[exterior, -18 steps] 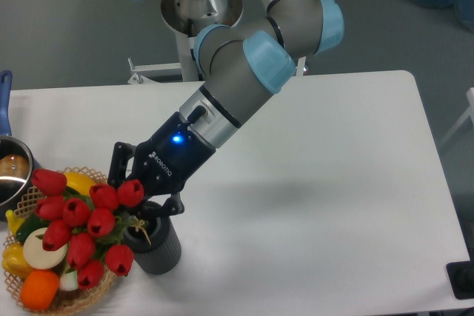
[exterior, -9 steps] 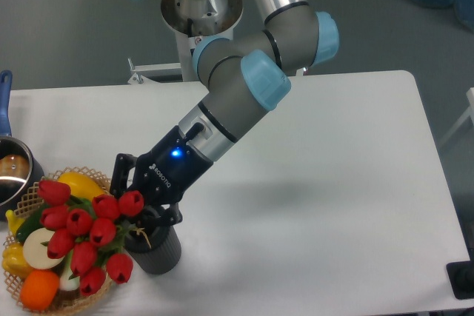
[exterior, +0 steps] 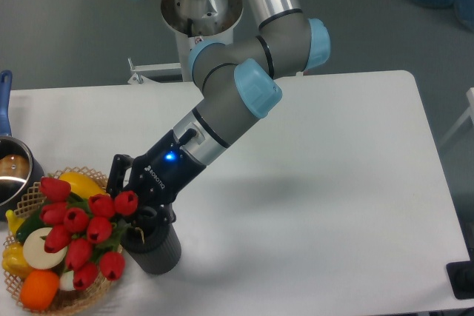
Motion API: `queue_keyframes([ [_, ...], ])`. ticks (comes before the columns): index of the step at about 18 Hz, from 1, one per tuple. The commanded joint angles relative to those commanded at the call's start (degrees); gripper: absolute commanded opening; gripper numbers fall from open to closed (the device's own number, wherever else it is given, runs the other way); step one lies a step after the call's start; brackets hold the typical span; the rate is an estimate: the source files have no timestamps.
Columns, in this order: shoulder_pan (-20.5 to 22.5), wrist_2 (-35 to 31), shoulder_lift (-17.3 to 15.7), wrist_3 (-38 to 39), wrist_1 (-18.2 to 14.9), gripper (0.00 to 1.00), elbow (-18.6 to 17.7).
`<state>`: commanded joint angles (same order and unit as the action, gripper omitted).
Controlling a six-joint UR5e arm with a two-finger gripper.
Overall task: Insert the flowers into the vase
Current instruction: 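Lower the tulip stems down into the grey vase, then open the gripper to release the tulips in the vase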
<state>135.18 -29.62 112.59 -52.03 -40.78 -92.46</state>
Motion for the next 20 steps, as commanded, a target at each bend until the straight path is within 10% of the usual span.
queue_keyframes([
  [9, 0.0, -0.18, 0.7, -1.15, -0.09, 0.32, -0.35],
  [20, 0.61, -1.76, 0.53, -6.14, -0.17, 0.76, -3.77],
])
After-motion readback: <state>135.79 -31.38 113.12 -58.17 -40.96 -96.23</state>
